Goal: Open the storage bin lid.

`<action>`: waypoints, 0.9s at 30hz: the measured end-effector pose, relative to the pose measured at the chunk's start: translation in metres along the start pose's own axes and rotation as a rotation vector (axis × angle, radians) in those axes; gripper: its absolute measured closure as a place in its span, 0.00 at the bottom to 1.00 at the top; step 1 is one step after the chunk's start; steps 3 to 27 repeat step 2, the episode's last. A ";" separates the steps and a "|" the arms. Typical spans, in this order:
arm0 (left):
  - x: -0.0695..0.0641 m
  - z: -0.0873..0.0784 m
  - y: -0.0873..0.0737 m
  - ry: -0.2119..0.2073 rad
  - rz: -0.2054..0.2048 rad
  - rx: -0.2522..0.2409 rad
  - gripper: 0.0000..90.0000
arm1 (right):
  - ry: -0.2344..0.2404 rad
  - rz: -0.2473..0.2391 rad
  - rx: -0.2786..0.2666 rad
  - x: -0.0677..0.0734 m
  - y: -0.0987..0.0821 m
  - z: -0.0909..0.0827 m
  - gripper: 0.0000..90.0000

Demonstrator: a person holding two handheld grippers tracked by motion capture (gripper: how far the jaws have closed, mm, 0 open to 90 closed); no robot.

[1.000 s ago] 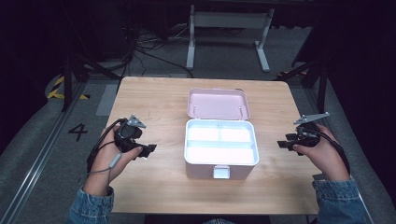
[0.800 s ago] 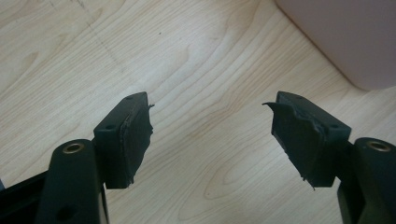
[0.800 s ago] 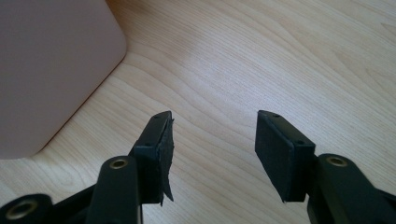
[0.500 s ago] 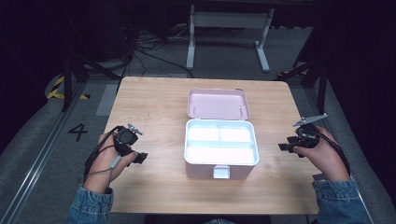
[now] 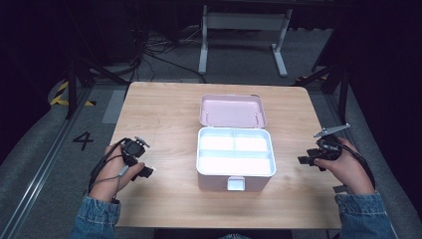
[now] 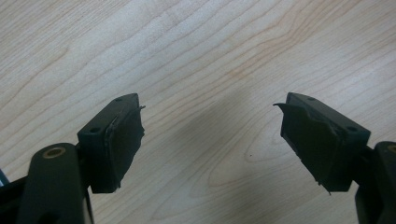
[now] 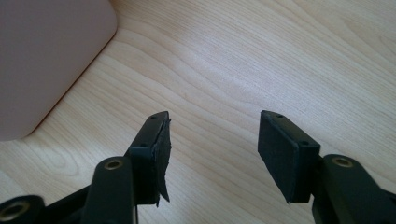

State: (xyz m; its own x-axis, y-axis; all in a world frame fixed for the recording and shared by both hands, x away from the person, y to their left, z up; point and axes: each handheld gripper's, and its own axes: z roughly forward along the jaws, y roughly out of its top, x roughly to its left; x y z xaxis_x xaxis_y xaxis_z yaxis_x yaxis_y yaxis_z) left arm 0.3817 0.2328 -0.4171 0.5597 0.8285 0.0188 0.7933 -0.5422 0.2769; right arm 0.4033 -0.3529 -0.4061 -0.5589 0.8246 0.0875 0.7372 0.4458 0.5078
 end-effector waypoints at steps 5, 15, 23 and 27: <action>0.000 -0.001 0.000 -0.005 -0.007 -0.004 0.24 | -0.001 -0.001 0.000 0.000 0.000 -0.001 0.50; 0.000 -0.001 0.000 -0.005 -0.007 -0.004 0.24 | -0.001 -0.001 0.000 0.000 0.000 -0.001 0.50; 0.000 -0.001 0.000 -0.005 -0.007 -0.004 0.24 | -0.001 -0.001 0.000 0.000 0.000 -0.001 0.50; 0.000 -0.001 0.000 -0.005 -0.007 -0.004 0.24 | -0.001 -0.001 0.000 0.000 0.000 -0.001 0.50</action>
